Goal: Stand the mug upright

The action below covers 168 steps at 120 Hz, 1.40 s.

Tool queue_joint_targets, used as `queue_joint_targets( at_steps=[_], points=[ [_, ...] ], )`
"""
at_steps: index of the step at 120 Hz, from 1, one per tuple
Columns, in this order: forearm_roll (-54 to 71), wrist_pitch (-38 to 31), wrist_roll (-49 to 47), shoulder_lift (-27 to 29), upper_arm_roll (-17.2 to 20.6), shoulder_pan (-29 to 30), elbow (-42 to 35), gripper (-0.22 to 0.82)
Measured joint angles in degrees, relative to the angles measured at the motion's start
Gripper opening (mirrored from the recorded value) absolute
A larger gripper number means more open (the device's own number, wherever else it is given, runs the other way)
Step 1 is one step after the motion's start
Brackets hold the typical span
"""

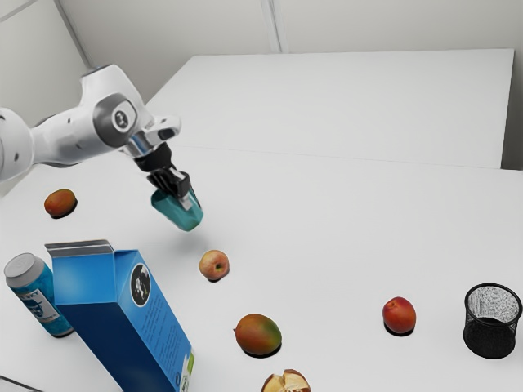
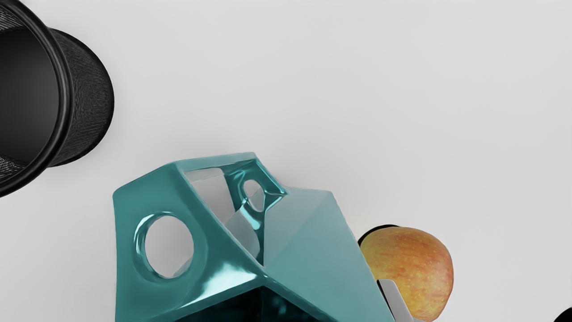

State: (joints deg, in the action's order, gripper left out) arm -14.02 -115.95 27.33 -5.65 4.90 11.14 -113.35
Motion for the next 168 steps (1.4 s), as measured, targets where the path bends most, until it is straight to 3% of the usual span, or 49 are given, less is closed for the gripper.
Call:
queue_joint_targets(
  at_steps=[46,160,168],
  points=[
    [7.16,-6.07,-10.02,2.21,1.40,-1.81,-5.91,-0.18],
    [11.01,-7.63,-24.95,1.18,1.50,-2.32,-11.38,-0.18],
    [10.91,-7.82,-25.36,1.17,1.55,-2.42,-11.54,-0.13]
  ],
)
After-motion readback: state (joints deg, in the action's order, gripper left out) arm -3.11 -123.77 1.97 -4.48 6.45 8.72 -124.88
